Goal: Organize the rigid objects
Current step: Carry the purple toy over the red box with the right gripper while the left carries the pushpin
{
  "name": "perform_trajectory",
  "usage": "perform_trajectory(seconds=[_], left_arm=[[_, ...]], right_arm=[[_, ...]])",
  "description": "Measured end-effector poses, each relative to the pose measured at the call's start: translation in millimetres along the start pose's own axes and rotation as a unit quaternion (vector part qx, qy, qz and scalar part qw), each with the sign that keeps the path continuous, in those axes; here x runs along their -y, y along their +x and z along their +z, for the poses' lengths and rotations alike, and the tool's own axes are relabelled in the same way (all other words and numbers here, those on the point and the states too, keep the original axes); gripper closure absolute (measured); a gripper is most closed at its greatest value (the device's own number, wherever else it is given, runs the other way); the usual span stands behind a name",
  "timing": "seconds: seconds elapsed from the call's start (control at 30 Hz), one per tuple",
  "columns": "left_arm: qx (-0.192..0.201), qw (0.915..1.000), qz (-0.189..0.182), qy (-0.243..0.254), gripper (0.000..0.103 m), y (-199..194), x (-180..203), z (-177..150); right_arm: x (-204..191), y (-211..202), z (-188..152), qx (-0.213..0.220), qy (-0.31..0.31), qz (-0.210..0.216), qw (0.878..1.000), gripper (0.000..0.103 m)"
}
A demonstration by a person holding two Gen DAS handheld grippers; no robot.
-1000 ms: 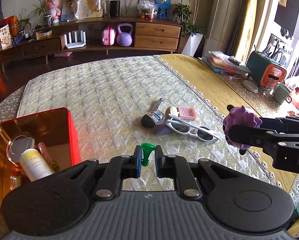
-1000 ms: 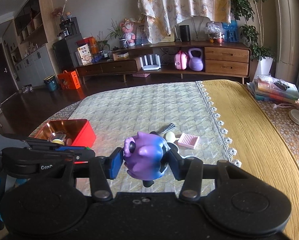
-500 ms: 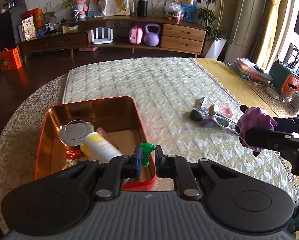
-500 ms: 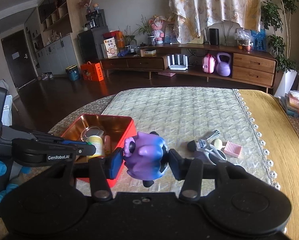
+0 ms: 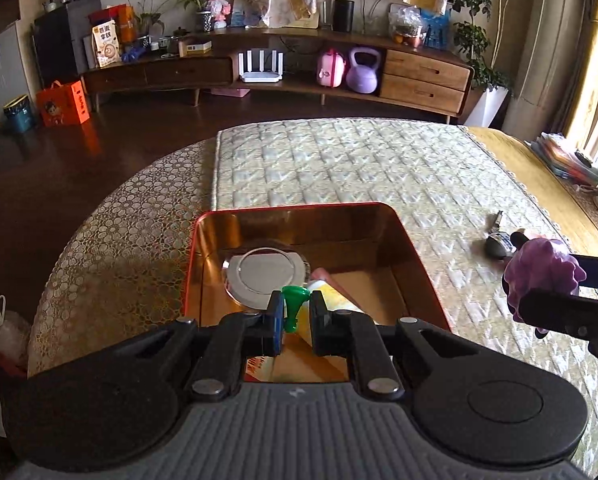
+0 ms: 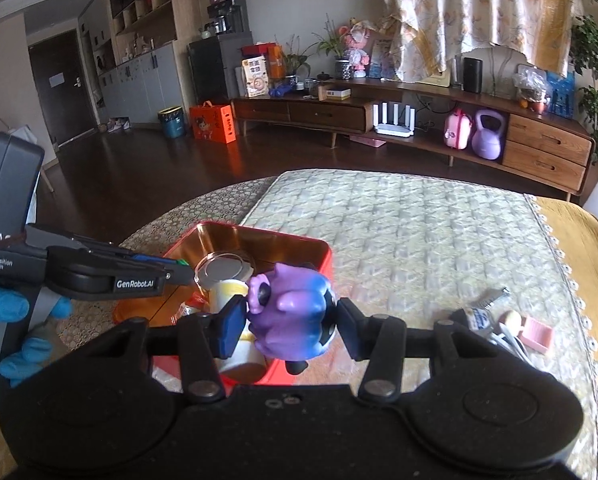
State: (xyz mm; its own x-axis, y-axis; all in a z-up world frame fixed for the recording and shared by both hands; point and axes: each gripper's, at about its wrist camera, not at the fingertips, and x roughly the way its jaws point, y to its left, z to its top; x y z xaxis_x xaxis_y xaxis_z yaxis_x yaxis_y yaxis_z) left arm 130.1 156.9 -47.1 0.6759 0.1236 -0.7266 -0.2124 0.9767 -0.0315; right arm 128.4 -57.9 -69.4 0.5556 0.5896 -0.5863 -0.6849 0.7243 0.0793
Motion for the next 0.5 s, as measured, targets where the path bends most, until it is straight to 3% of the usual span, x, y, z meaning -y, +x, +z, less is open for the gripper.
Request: perform_trajectory(seconds=[0.5], left_arm=[[-0.026, 0.9993, 0.026, 0.002, 0.09, 57.3, -29.5, 32.4]], right_arm=[[-21.3, 81.1, 18.6, -0.038, -0.052, -0.005, 0.998, 0.054]])
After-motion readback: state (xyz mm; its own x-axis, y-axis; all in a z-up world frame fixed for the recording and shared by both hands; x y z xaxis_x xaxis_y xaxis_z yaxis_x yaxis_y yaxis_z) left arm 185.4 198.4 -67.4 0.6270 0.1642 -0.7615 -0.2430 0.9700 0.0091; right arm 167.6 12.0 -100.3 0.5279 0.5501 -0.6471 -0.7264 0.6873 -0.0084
